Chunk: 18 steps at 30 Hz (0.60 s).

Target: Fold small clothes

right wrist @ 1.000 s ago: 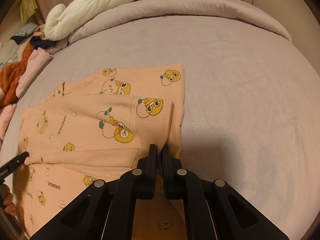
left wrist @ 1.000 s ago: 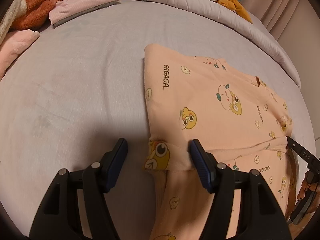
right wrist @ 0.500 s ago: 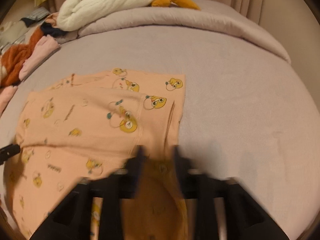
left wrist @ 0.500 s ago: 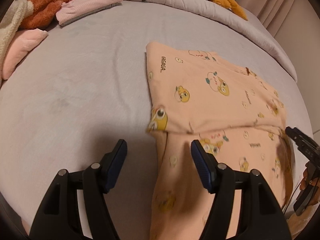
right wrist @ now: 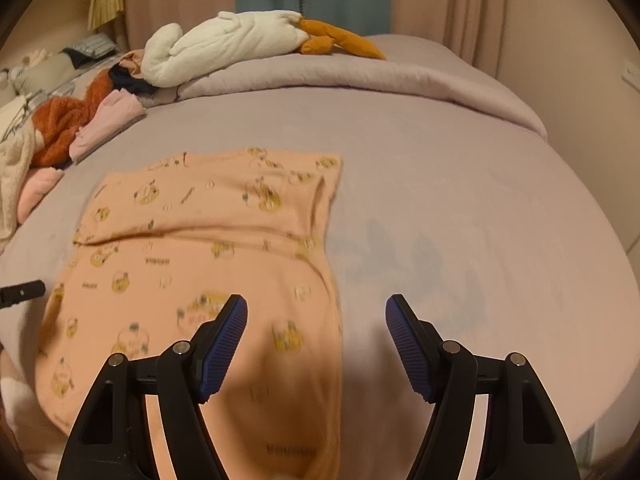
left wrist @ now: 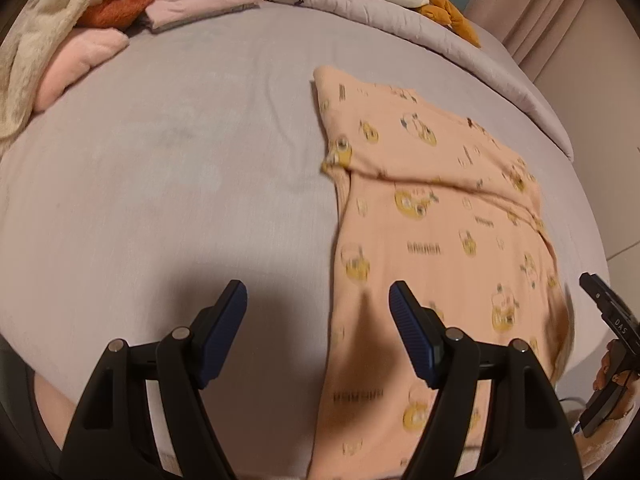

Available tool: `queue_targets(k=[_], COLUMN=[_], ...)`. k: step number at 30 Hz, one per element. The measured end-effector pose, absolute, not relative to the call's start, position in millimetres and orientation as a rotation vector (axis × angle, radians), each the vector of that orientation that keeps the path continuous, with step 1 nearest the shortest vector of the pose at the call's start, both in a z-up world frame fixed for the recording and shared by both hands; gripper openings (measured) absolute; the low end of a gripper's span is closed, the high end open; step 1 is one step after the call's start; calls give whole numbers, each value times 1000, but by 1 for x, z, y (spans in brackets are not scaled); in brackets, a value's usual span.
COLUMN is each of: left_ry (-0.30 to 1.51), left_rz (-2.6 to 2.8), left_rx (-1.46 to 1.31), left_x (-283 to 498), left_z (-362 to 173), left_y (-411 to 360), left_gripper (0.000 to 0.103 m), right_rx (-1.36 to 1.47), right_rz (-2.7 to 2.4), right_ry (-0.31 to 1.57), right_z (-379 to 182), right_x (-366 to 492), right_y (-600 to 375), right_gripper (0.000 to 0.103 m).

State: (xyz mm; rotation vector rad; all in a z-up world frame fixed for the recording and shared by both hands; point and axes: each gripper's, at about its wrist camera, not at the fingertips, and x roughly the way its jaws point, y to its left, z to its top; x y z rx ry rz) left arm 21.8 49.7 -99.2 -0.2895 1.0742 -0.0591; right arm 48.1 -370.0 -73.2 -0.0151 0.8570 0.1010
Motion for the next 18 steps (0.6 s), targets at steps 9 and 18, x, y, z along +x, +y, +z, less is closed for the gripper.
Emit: queue_targets(k=[9,18], left_ry=[1104,1088], left_rz=[-93,-80], left_rx=[-304,-193], left_x=[-24,-53], left_z=[-116,-123], left_y=[38,17], left_gripper=[71,69], right_rx=[54,106], right_rz=[136,187], right_ry=[923,972], right_z=[-99,-122], right_x=[-2,-43], right_y=[-374,-371], right_gripper=[71,71])
